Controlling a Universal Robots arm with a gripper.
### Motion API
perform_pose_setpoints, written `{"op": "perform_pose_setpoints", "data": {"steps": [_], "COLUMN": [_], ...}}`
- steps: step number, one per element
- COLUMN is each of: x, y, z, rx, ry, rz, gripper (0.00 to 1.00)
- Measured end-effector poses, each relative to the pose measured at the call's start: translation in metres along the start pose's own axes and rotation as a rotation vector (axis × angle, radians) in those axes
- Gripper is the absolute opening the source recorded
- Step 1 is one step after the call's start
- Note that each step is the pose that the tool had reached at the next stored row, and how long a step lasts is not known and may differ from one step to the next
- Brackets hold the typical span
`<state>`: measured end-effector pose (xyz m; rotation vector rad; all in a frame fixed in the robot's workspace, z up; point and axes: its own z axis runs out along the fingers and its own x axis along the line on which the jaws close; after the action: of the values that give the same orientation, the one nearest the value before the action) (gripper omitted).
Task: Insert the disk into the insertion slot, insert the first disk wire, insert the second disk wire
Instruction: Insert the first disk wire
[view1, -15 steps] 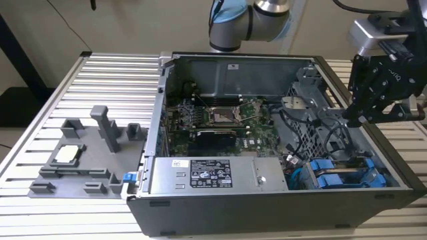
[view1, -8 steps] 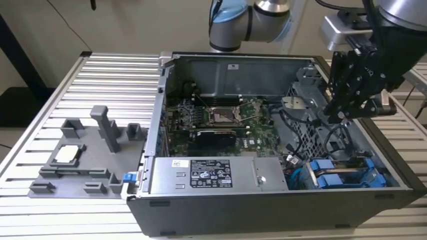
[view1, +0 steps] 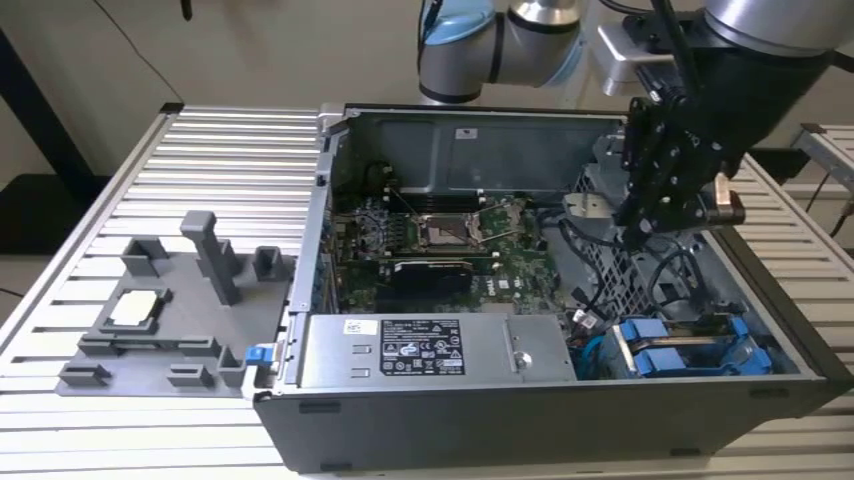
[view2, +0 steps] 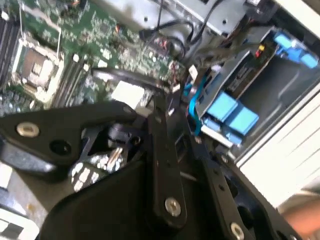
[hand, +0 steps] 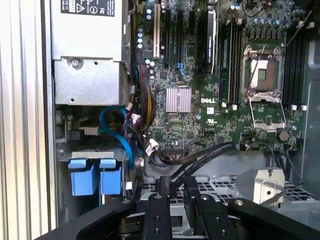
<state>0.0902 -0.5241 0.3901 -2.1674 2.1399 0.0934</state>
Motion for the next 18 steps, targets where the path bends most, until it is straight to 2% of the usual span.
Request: {"op": "perform_pose_setpoints", "data": {"steps": [1, 2, 4, 5, 7, 9, 11, 16, 18], "x": [-0.0001, -0.0005, -0.0024, -0.0044, -0.0082, -0.0098, -0.0104, -0.0103, -0.0104], "y": [0.0008, 0.0024, 0.0042, 0.0051, 0.0061, 0.0061, 0.0062, 0.0063, 0.0064], "z": [0.0, 0.0001, 0.0011, 0.0026, 0.006, 0.0085, 0.01, 0.0102, 0.0102], "rx": [-0.0002, 0.0007, 0.0025, 0.004, 0.0094, 0.0084, 0.0058, -0.0013, -0.0033], "ry": [0.0001, 0.0033, 0.0211, 0.0237, 0.0244, 0.0276, 0.0346, 0.061, 0.0779], "rz": [0.0, -0.001, -0.004, -0.007, -0.017, -0.039, -0.064, -0.127, -0.143], "gripper": [0.27, 0.27, 0.27, 0.27, 0.27, 0.27, 0.27, 0.27, 0.27]}}
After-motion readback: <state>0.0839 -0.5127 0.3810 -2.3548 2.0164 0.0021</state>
